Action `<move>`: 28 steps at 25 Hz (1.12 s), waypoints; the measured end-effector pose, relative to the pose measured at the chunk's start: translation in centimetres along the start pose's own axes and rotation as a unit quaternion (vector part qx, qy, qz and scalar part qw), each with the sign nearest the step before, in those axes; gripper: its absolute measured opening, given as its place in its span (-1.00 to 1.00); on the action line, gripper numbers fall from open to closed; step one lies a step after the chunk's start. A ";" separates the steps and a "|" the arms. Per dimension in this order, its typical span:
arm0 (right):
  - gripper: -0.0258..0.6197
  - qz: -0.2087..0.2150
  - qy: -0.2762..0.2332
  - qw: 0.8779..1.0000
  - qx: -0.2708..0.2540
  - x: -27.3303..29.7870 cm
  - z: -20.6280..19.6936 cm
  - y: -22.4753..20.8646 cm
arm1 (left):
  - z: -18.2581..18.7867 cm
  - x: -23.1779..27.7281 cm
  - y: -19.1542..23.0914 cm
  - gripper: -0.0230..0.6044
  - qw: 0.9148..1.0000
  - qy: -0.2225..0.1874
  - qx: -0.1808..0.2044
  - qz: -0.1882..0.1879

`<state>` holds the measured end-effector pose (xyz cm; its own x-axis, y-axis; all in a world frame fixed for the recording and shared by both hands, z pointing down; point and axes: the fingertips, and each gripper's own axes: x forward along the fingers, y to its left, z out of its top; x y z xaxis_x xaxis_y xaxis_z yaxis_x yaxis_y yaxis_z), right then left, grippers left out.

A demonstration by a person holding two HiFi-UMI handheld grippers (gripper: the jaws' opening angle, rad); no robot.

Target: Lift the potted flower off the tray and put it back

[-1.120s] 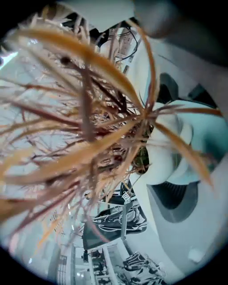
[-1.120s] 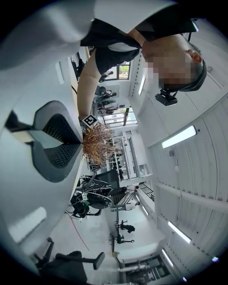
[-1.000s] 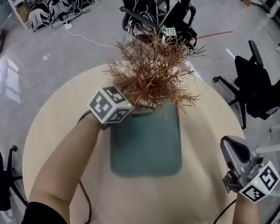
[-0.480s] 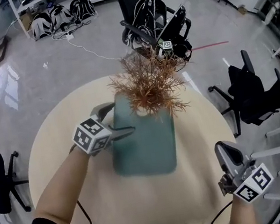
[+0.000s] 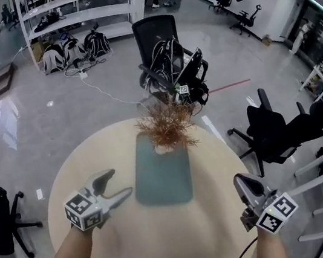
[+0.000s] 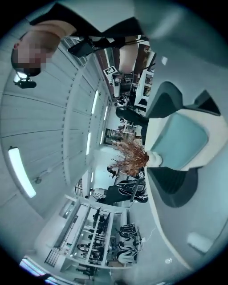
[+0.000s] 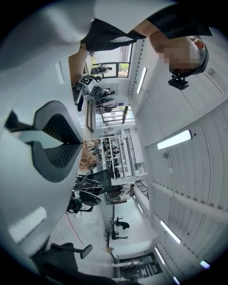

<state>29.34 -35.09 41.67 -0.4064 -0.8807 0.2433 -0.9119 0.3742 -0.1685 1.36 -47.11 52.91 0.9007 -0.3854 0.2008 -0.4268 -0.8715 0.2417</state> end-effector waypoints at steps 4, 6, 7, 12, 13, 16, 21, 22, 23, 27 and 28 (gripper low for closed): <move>-0.88 -0.003 -0.009 1.000 -0.010 -2.1 3.1 3.8 | 5.5 -5.9 -3.4 -0.02 0.999 -0.049 0.010 0.001; -0.87 -0.002 -0.013 1.000 -0.017 -3.4 4.6 6.0 | 8.3 -8.7 -5.1 -0.12 0.997 -0.075 0.020 0.005; -0.88 -0.001 -0.015 1.000 -0.020 -4.1 5.3 7.2 | 9.6 -10.2 -6.0 -0.16 0.996 -0.085 0.022 0.006; -0.88 -0.007 -0.024 0.999 -0.035 -7.4 7.8 13.3 | 14.5 -17.5 -10.6 -0.40 0.991 -0.133 -0.007 -0.019; -0.87 -0.008 -0.026 0.999 -0.037 -8.0 8.3 14.6 | 15.2 -19.0 -11.3 -0.48 0.990 -0.140 -0.014 -0.023; -0.87 -0.011 -0.033 0.998 -0.043 -10.0 9.4 18.3 | 16.8 -23.1 -13.7 -0.77 0.986 -0.161 -0.016 -0.033; -0.88 -0.009 -0.054 0.997 -0.047 -13.1 10.7 23.8 | 18.3 -28.6 -18.0 -0.93 0.984 -0.172 0.001 -0.049; -0.87 -0.006 -0.057 0.997 -0.048 -13.7 10.8 24.7 | 18.5 -29.4 -19.0 -0.93 0.984 -0.171 0.006 -0.050; -0.87 -0.003 -0.058 0.997 -0.048 -14.4 10.9 25.5 | 18.6 -30.1 -19.9 -0.93 0.984 -0.170 0.008 -0.050; -0.88 0.016 -0.062 0.997 -0.047 -17.4 11.2 27.3 | 18.9 -32.0 -24.3 -0.93 0.985 -0.168 0.013 -0.036; -0.88 0.024 -0.064 0.997 -0.045 -18.2 11.2 27.5 | 18.9 -32.2 -25.6 -0.93 0.985 -0.167 0.016 -0.029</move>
<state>12.32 -12.00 21.91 -0.4440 -0.8890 0.1121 -0.8955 0.4362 -0.0883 -15.19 -18.14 22.29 0.9022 -0.4087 -0.1378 -0.3763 -0.9020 0.2118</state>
